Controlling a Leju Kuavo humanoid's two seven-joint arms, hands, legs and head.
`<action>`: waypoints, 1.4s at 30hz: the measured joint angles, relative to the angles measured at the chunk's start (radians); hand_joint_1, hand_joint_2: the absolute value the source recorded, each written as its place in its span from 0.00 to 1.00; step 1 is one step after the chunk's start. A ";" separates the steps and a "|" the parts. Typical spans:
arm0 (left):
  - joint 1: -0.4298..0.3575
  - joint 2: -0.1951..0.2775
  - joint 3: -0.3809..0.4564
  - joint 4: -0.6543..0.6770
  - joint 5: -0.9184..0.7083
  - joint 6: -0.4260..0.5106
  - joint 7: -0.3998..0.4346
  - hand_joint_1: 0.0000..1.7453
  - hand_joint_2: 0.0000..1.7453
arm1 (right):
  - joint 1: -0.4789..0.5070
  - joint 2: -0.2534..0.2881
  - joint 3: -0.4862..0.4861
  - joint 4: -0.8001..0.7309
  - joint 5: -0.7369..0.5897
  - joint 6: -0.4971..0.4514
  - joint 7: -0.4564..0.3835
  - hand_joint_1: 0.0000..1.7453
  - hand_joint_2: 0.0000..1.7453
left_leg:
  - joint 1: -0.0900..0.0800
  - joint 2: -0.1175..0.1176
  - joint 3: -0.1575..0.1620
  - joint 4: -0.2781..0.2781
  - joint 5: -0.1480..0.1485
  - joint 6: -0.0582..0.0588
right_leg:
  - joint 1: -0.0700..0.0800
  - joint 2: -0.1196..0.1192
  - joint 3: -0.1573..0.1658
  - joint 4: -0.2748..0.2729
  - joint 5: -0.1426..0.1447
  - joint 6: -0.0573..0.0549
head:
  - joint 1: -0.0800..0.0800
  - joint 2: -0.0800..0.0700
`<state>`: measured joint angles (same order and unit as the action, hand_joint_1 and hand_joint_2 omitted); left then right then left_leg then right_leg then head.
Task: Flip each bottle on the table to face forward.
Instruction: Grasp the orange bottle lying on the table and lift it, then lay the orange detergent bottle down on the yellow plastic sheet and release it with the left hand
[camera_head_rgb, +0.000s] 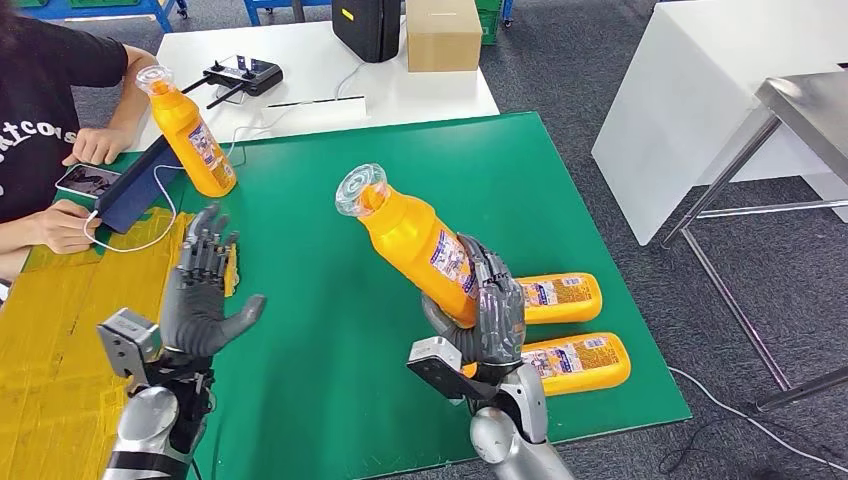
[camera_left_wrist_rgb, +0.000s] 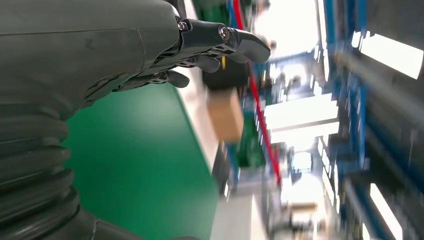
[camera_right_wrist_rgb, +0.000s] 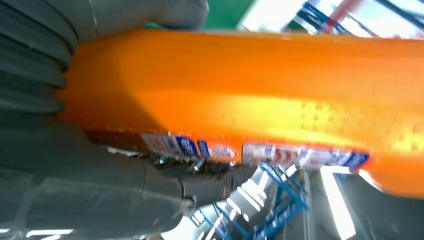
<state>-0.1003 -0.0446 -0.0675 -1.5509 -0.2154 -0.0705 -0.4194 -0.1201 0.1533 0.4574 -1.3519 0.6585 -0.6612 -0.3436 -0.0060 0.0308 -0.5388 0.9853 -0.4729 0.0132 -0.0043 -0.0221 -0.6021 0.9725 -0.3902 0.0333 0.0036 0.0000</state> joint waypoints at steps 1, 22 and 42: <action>-0.005 0.002 -0.021 0.006 0.007 -0.012 0.008 0.00 1.00 | 0.007 0.003 -0.008 -0.016 -0.010 -0.001 -0.014 1.00 1.00 | 0.000 0.000 0.000 0.000 0.000 0.000 | 0.000 0.000 0.000 0.000 0.000 0.000 | 0.000 0.000; -0.119 0.085 -0.213 0.184 0.341 -0.320 0.092 0.00 1.00 | -0.032 0.069 -0.015 0.056 -0.051 0.054 -0.088 1.00 1.00 | 0.000 -0.001 0.000 0.000 0.001 0.000 | 0.000 0.000 0.000 0.000 0.000 0.000 | 0.000 0.000; -0.178 0.106 -0.263 0.234 0.396 -0.321 0.088 0.00 1.00 | -0.152 0.087 0.210 0.351 0.001 0.210 -0.054 1.00 1.00 | 0.001 -0.001 -0.002 0.000 0.001 0.000 | 0.000 0.000 -0.001 0.001 0.000 0.000 | 0.000 0.000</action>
<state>-0.2780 0.0609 -0.3305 -1.3173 0.1808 -0.3914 -0.3311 -0.2719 0.2406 0.6674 -1.0013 0.6592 -0.4513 -0.3971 -0.0055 0.0302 -0.5405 0.9852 -0.4722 0.0129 -0.0038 -0.0220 -0.6036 0.9731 -0.3900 0.0332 0.0036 0.0000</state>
